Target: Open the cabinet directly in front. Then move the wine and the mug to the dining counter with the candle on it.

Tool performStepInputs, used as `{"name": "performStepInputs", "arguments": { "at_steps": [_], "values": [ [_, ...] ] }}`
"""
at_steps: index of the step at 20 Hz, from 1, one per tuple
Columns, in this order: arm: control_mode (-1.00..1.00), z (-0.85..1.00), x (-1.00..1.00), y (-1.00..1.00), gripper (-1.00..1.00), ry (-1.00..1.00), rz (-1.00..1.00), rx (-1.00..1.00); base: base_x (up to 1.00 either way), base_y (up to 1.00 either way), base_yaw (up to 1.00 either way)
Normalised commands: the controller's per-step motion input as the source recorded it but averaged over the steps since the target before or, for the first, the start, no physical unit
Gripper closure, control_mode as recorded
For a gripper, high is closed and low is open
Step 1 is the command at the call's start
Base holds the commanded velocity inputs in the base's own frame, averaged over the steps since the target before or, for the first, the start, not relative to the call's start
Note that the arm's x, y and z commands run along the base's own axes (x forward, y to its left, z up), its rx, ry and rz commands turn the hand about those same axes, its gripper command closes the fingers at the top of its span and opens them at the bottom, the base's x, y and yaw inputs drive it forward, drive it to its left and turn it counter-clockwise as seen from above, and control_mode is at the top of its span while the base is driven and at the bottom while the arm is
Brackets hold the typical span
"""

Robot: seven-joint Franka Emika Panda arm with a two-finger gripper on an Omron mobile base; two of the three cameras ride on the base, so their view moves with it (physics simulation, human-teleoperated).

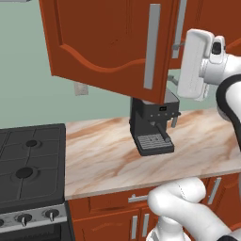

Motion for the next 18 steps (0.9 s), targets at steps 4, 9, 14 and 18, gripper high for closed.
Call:
{"name": "performStepInputs", "arguments": {
  "at_steps": [4,9,14,18],
  "values": [
    [-1.0,0.0,0.01,0.36,-1.0,0.0,0.13,0.0,0.0,0.0,0.0],
    [-1.0,0.0,0.0,0.5,-1.0,0.0,0.15,0.0,0.0,0.0,0.0],
    [-1.0,0.0,-0.05,0.83,-1.0,0.0,0.13,-0.02,0.0,0.0,0.0],
    [-1.0,0.0,-0.17,1.0,-1.0,0.0,0.1,-0.04,0.0,0.0,0.0]
  ]
}}
